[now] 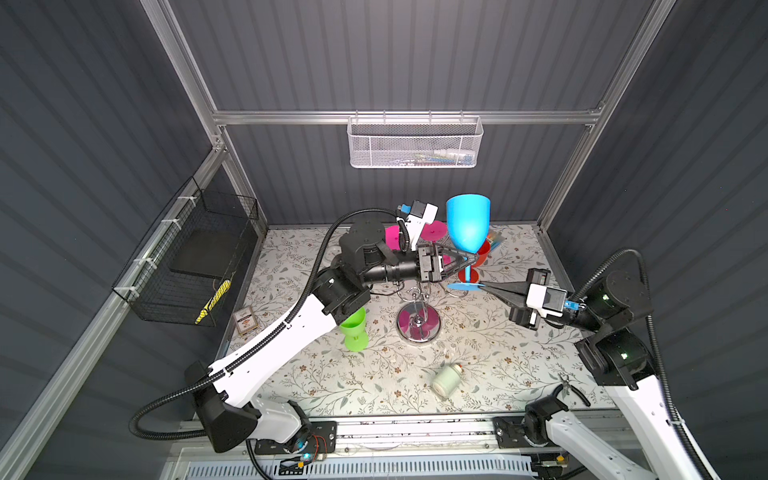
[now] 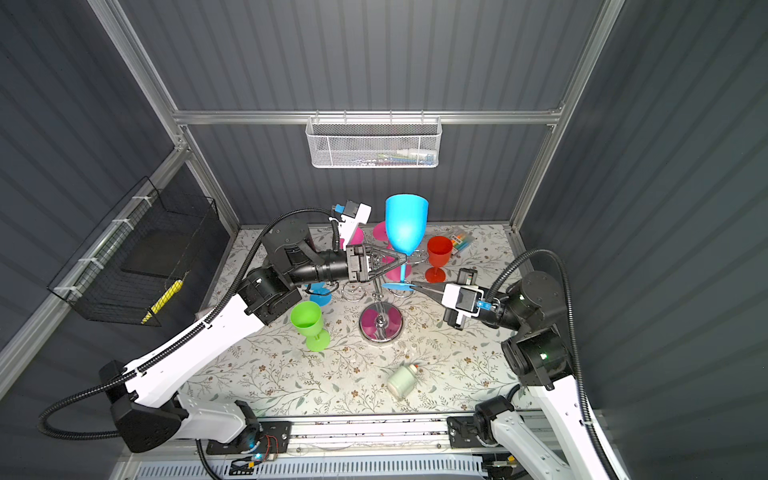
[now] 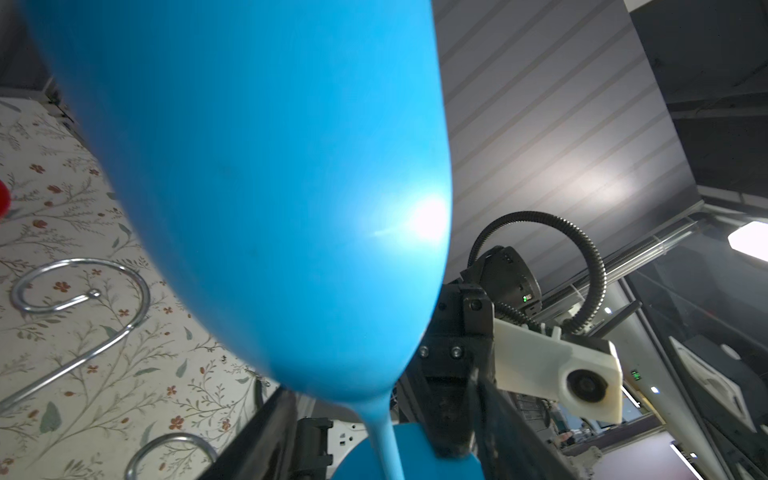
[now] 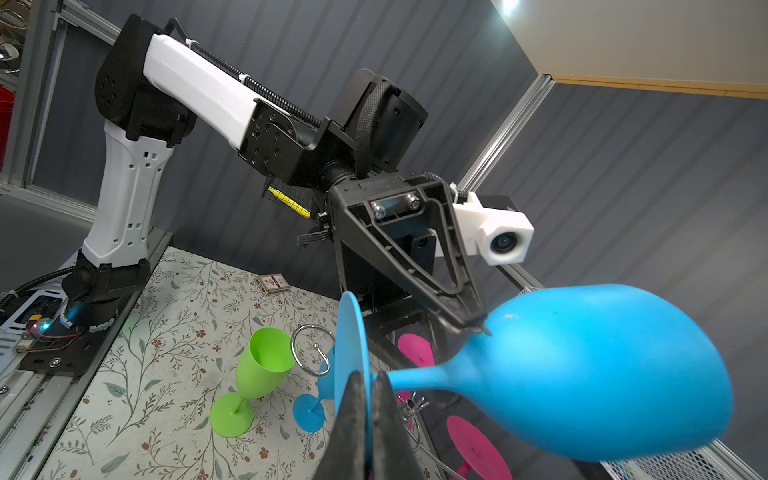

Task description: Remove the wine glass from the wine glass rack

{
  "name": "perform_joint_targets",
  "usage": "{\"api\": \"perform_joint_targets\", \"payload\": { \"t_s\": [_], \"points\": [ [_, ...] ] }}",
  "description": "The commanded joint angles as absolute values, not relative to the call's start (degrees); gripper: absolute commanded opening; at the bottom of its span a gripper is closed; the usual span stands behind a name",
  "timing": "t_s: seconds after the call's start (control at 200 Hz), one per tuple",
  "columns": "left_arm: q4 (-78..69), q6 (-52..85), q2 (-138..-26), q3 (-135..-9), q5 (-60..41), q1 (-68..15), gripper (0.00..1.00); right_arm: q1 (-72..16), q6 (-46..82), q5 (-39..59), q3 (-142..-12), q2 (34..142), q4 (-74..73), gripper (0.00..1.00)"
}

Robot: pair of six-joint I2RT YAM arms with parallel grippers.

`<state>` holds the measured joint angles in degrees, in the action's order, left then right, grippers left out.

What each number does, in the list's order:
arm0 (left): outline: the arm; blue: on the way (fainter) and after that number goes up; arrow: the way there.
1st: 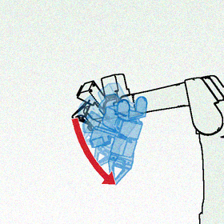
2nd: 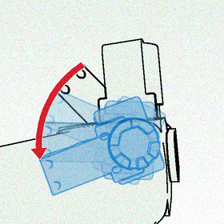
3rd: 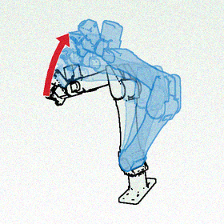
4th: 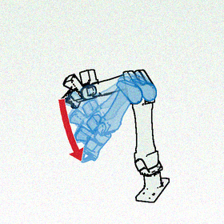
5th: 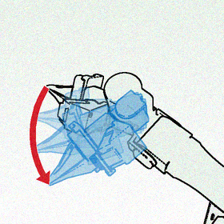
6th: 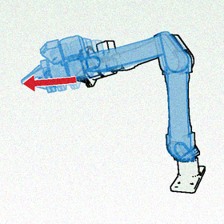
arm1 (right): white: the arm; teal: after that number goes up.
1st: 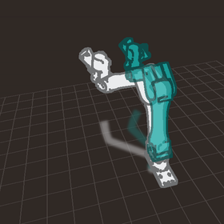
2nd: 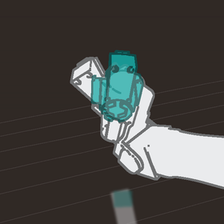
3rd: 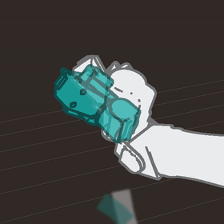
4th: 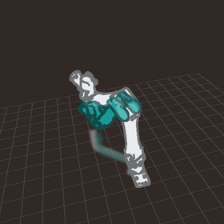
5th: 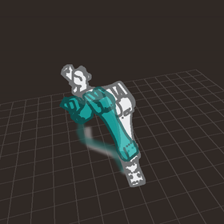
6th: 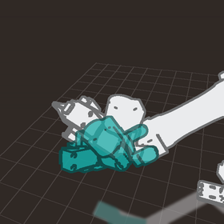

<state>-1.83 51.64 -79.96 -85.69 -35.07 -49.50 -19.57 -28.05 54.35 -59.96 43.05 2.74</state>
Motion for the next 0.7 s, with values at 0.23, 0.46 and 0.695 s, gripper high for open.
{"api": "perform_joint_targets", "payload": {
  "t_s": [0.23,0.46,0.695],
  "points": [
    [-3.71,51.58,-80.2,-85.16,-36.77,-49.36,0.35,-22.73,-33.44,50.15,-62.16,43.29,5.57,0.0],
    [-4.04,52.2,-80.65,-85.17,-37.42,-49.38,0.23,-24.08,-35.56,48.78,-62.31,43.07,6.96,0.0],
    [-4.74,52.56,-81.08,-85.0,-38.09,-49.31,0.16,-24.95,-36.79,47.99,-63.1,43.23,8.24,0.0]
  ]
}}
